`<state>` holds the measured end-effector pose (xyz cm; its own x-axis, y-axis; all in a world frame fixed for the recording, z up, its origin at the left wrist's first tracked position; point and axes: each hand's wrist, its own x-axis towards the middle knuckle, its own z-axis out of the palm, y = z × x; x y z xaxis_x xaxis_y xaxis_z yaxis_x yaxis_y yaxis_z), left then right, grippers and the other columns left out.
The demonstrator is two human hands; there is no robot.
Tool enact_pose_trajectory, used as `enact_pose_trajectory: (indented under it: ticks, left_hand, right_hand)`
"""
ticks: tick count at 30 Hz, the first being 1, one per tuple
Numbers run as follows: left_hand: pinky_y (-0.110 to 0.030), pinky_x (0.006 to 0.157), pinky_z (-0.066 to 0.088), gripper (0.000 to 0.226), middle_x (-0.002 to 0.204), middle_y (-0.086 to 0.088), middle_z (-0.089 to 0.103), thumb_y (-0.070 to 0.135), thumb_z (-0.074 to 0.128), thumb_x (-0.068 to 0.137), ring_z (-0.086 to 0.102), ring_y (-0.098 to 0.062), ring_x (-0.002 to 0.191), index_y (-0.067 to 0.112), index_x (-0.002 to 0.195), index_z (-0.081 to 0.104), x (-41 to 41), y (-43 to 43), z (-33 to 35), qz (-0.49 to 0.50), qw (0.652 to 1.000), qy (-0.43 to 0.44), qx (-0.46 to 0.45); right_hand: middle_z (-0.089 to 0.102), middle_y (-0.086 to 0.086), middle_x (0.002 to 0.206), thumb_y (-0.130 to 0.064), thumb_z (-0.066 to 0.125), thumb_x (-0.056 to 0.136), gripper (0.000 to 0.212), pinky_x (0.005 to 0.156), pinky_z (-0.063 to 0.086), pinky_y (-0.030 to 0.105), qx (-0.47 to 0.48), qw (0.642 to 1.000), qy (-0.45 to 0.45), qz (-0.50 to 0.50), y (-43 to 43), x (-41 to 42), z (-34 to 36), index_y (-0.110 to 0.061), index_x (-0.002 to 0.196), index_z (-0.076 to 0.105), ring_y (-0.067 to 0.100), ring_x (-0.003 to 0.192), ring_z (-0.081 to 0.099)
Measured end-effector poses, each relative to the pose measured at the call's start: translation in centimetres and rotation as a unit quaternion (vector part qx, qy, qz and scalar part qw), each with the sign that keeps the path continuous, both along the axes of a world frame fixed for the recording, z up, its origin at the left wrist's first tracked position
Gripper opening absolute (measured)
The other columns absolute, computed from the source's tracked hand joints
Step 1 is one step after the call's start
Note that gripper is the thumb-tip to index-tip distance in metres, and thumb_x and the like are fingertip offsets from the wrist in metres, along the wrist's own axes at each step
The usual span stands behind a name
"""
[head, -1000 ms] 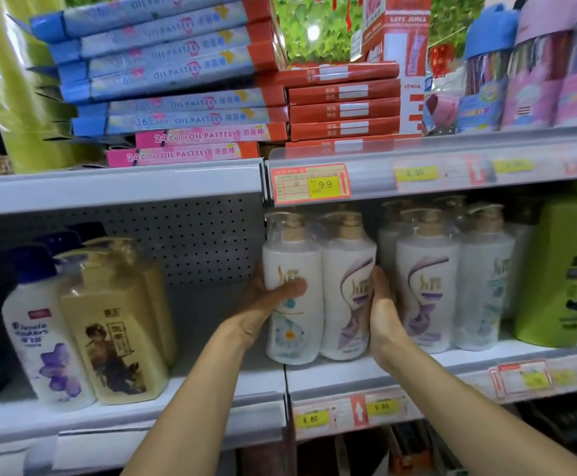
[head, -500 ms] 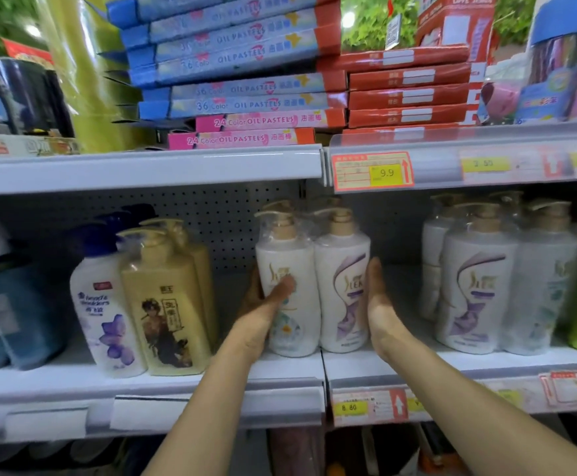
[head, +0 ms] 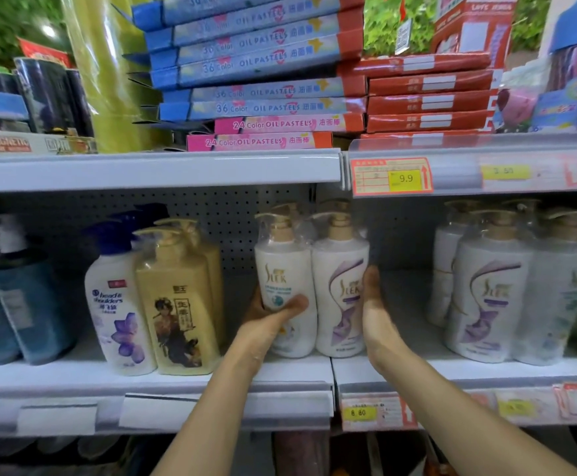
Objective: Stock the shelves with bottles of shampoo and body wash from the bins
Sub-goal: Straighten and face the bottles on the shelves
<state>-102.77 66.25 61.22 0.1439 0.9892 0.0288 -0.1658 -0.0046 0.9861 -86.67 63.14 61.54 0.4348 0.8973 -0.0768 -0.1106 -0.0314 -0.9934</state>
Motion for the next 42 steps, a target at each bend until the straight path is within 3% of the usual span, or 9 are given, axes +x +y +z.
enact_pose_trajectory:
  ticks: [4, 7, 15, 22, 26, 30, 34, 37, 42]
  left_hand:
    - [-0.04, 0.093, 0.051, 0.08, 0.11, 0.002, 0.072, 0.036, 0.088, 0.043, 0.066, -0.019, 0.104, 0.027, 0.118, 0.061, 0.0, 0.2, 0.0, 0.029, 0.999, -0.02, 0.005]
    - [-0.033, 0.084, 0.053, 0.075, 0.108, 0.004, 0.072, 0.034, 0.087, 0.046, 0.067, -0.016, 0.102, 0.029, 0.116, 0.062, -0.3, 0.4, 0.1, 0.043, 0.998, -0.028, 0.021]
    - [-0.019, 0.067, 0.054, 0.05, 0.101, 0.005, 0.072, 0.013, 0.086, 0.069, 0.067, -0.008, 0.091, 0.024, 0.112, 0.062, -0.6, 0.3, -0.6, 0.059, 0.998, -0.029, 0.021]
    - [-0.033, 0.086, 0.055, 0.053, 0.104, 0.004, 0.074, 0.021, 0.088, 0.062, 0.068, -0.014, 0.1, 0.028, 0.108, 0.063, -0.7, 0.2, -0.4, 0.051, 0.998, -0.012, 0.032]
    - [-0.037, 0.091, 0.056, 0.076, 0.107, 0.004, 0.075, 0.035, 0.089, 0.045, 0.07, -0.019, 0.106, 0.026, 0.117, 0.063, -1.0, 0.0, 0.0, 0.037, 0.998, 0.006, 0.043]
    - [-0.03, 0.083, 0.055, 0.075, 0.11, 0.007, 0.072, 0.032, 0.089, 0.064, 0.067, -0.015, 0.107, 0.027, 0.129, 0.052, -0.6, -0.9, -0.2, 0.075, 0.995, 0.039, 0.054]
    - [-0.046, 0.111, 0.042, 0.101, 0.144, -0.003, 0.049, 0.044, 0.081, 0.077, 0.047, -0.021, 0.133, 0.025, 0.156, 0.02, 1.3, -2.6, -0.9, 0.18, 0.974, 0.097, 0.095]
    - [-0.042, 0.121, 0.023, 0.094, 0.159, -0.005, 0.016, 0.036, 0.071, 0.089, 0.018, -0.024, 0.148, 0.019, 0.158, 0.01, 3.3, -5.3, -0.9, 0.262, 0.942, 0.163, 0.133]
    - [-0.017, 0.108, 0.03, 0.06, 0.146, 0.007, 0.037, 0.022, 0.066, 0.093, 0.035, -0.006, 0.135, 0.026, 0.146, 0.037, 7.3, -8.4, -0.4, 0.274, 0.905, 0.162, 0.284]
  right_hand:
    - [0.066, 0.006, 0.121, -0.082, 0.029, 0.075, 0.078, 0.105, 0.042, 0.039, -0.001, 0.999, -0.017, 0.028, -1.2, -0.5, 0.7, -0.026, 0.12, 0.06, 0.024, 0.108, 0.062]
    - [0.062, -0.002, 0.102, -0.068, 0.029, 0.092, 0.048, 0.097, 0.04, 0.034, 0.018, 0.999, -0.02, 0.037, -0.6, -0.5, 0.6, -0.031, 0.108, 0.054, 0.015, 0.091, 0.058]
    - [0.067, 0.004, 0.116, -0.07, 0.028, 0.092, 0.067, 0.076, 0.046, 0.029, 0.035, 0.999, -0.008, 0.023, 2.2, -0.7, -0.4, -0.021, 0.132, 0.052, 0.014, 0.092, 0.064]
    - [0.065, 0.007, 0.126, -0.077, 0.028, 0.088, 0.076, 0.105, 0.044, 0.043, 0.026, 1.0, -0.004, 0.013, 2.1, -1.0, -0.1, -0.023, 0.134, 0.053, 0.024, 0.11, 0.063]
    - [0.062, 0.007, 0.133, -0.106, 0.028, 0.043, 0.124, 0.112, 0.038, 0.049, -0.001, 1.0, -0.002, 0.022, 1.6, -0.9, 0.1, -0.027, 0.137, 0.051, 0.027, 0.119, 0.059]
    - [0.046, 0.005, 0.149, -0.065, 0.026, 0.097, 0.065, 0.114, 0.03, 0.039, 0.014, 0.997, -0.068, 0.03, -0.6, -0.8, 1.4, -0.025, 0.147, 0.039, 0.028, 0.135, 0.045]
    - [0.037, 0.001, 0.156, -0.045, 0.042, 0.102, 0.057, 0.115, 0.033, 0.036, 0.078, 0.987, -0.137, 0.028, -1.2, 0.3, 0.9, -0.027, 0.154, 0.029, 0.024, 0.141, 0.039]
    - [0.041, -0.002, 0.153, -0.029, 0.055, 0.099, 0.059, 0.115, 0.037, 0.041, 0.121, 0.978, -0.162, 0.047, -2.1, 1.2, 0.6, -0.023, 0.153, 0.032, 0.02, 0.139, 0.042]
    - [0.05, -0.001, 0.145, -0.02, 0.057, 0.096, 0.052, 0.111, 0.04, 0.038, 0.16, 0.966, -0.201, 0.021, -4.2, 4.1, 0.3, -0.019, 0.146, 0.042, 0.013, 0.132, 0.047]
